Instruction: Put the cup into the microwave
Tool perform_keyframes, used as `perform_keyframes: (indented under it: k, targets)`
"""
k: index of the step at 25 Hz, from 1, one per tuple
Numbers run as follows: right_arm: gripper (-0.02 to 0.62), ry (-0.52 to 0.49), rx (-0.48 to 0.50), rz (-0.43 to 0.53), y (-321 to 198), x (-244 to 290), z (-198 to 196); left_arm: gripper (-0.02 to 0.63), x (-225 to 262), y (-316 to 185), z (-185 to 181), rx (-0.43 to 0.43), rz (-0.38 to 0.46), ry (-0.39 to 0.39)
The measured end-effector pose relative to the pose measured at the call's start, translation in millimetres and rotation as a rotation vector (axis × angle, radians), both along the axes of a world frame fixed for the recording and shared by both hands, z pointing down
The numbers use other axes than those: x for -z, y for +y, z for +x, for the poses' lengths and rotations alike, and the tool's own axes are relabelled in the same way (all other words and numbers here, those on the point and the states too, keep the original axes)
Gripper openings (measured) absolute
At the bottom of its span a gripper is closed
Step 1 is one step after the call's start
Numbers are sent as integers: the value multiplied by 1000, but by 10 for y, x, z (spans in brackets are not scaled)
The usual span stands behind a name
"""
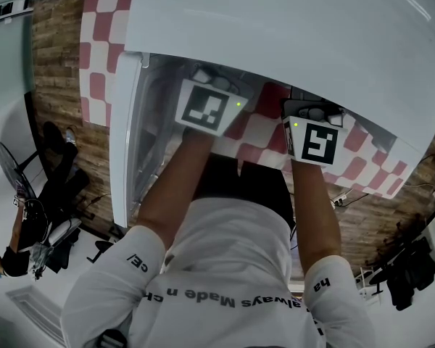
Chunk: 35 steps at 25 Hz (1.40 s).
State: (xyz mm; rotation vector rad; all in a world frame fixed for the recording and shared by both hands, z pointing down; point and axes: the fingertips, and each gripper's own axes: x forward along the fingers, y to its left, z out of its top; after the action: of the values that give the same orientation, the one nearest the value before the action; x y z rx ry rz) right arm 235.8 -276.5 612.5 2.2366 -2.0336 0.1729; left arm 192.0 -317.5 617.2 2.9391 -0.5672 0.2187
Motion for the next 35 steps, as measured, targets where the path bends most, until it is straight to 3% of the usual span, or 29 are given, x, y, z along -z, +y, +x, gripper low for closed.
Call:
perform_keyframes:
  k: [15,18,29,35]
  targets:
    - [46,-7,2,-66,68,-194,-60,5,40,89,-120,9,-1,-29]
    - [84,-16,-10,-90,97,-165,-42,5,84,132,-155,13,-4,-43]
    - [76,-33,4,-145,567,204,-221,5,350,493,-374,9,-32,-105]
    - [58,-47,28,-178,923,628,-322,5,754,810,-521,-22,-38,-103]
